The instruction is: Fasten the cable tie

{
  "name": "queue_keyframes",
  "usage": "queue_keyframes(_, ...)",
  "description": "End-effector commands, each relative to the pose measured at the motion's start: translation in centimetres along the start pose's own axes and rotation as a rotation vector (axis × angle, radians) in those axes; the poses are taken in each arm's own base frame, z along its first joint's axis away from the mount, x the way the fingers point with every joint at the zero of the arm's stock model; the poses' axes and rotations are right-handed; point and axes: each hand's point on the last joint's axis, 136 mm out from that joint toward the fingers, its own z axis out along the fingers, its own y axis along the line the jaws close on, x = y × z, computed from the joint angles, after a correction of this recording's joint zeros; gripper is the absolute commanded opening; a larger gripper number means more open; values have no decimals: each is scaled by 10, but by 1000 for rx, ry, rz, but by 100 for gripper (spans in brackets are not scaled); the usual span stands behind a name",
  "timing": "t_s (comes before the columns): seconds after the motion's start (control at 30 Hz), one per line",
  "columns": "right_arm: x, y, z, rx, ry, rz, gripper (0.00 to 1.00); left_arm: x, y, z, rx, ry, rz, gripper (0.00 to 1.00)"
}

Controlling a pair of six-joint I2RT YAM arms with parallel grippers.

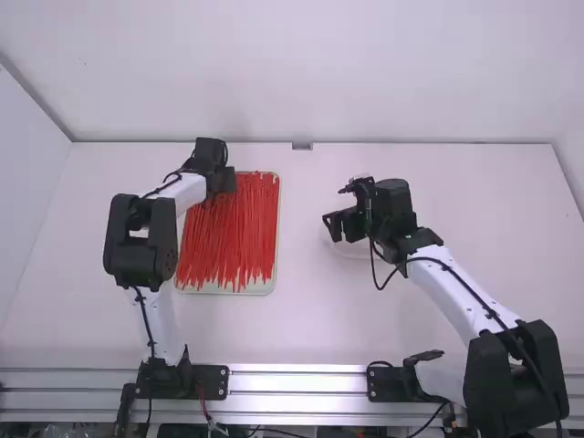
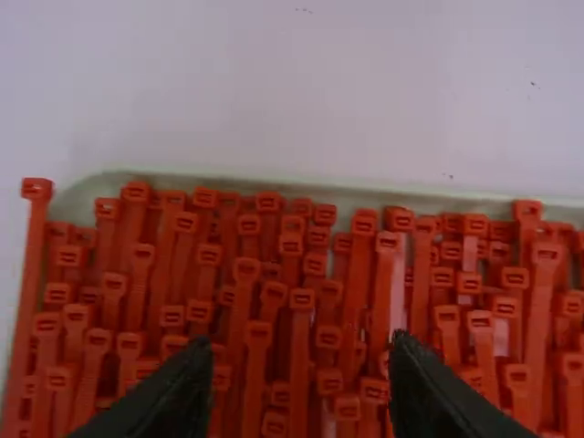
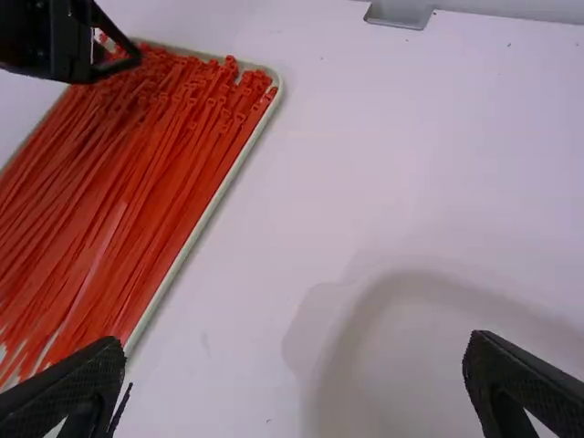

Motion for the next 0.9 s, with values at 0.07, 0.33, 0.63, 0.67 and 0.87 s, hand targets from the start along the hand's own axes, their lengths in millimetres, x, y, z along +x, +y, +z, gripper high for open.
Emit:
queue_keyframes(0.07,-15,4,-3,-7,-29,-14,99,9,12,8,-33,3,-22,49)
queue_keyframes(0.33,-15,4,-3,-8,-29,-15,99,15,12,10,-31,8,-18,44)
queue_keyframes(0.63,-15,4,-3,-8,-29,-14,99,14,12,10,-31,4,-18,42)
queue_keyframes(0.67,-15,4,-3,-7,-29,-14,99,15,12,10,-31,5,-18,42)
queue_keyframes(0.87,-15,4,-3,-8,-29,-11,99,22,12,20,-33,19,-17,43)
